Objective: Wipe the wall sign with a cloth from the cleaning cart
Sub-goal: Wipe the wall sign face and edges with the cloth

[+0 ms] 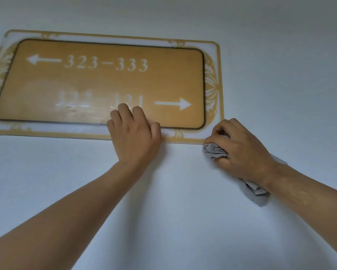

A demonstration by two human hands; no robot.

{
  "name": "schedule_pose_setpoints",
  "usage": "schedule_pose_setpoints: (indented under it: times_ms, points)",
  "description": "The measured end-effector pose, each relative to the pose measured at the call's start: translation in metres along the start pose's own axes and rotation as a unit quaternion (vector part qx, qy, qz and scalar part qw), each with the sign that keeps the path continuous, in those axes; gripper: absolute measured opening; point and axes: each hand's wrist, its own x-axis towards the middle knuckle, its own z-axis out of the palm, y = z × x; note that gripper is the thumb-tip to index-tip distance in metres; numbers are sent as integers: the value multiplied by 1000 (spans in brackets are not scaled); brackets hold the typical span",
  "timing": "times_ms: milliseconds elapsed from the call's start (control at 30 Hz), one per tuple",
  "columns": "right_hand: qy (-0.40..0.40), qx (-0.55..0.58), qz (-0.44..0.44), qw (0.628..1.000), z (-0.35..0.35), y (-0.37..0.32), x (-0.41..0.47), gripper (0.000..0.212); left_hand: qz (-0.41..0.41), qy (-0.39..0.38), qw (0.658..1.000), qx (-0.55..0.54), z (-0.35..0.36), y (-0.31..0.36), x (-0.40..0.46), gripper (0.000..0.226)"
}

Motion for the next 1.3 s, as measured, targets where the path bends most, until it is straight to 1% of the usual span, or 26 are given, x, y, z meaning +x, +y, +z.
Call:
schedule_pose_setpoints:
  times_ms: [33, 100, 133, 200, 300, 433, 533, 633, 767, 900, 967, 1000, 1067, 1133, 1200, 1267, 1300]
  points:
    - [0, 3, -8, 1000, -1, 2, 1, 30, 16, 13, 1000, 5, 6, 7, 1, 16]
    - [6, 9, -16, 1000, -3, 10, 0, 24, 115, 42, 992, 8, 22, 11, -3, 21]
    - [10, 11, -16, 1000, -3, 14, -1, 22, 144, 51, 988, 0, 26, 10, -4, 23]
    - [25, 20, -20, 999, -3, 18, -1, 19, 168, 57, 984, -10, 27, 8, -2, 29]
    - [53, 41, -27, 997, 0, 21, 2, 13, 194, 35, 980, -12, 25, 11, -2, 35]
    - [55, 58, -15, 997, -1, 21, 2, 21, 183, 18, 983, -27, 23, 10, -2, 33]
    - [56, 73, 25, 995, -3, 25, 5, 17, 167, 18, 985, -40, 23, 10, -3, 34]
    - [66, 89, 61, 992, -2, 31, 10, 15, 170, 27, 983, -56, 25, 9, -3, 33]
    - [52, 108, 84, 989, -3, 31, 12, 18, 172, 37, 982, -62, 26, 8, -3, 31]
    - [26, 171, 144, 974, -12, 28, 15, 24, 169, 21, 984, -41, 25, 11, -4, 28]
    - [8, 211, 177, 961, -19, 28, 16, 31, 161, 3, 987, -12, 24, 14, -6, 26]
    - [3, 227, 187, 956, -23, 29, 16, 30, 153, -11, 988, 5, 23, 18, -6, 25]
    - [-5, 253, 197, 947, -29, 33, 16, 18, 123, -31, 991, 31, 18, 31, -4, 24]
    - [-24, 263, 194, 945, -31, 38, 16, 10, 68, -49, 996, 26, 11, 49, -2, 24]
    - [-48, 297, 201, 932, -30, 42, 15, 9, -13, -58, 997, -58, 5, 66, 1, 22]
    - [-60, 385, 226, 893, -34, 50, 15, 14, -88, -66, 975, -195, -5, 88, 5, 24]
    - [-60, 427, 236, 871, -38, 53, 16, 16, -104, -95, 957, -252, -9, 98, 7, 30]
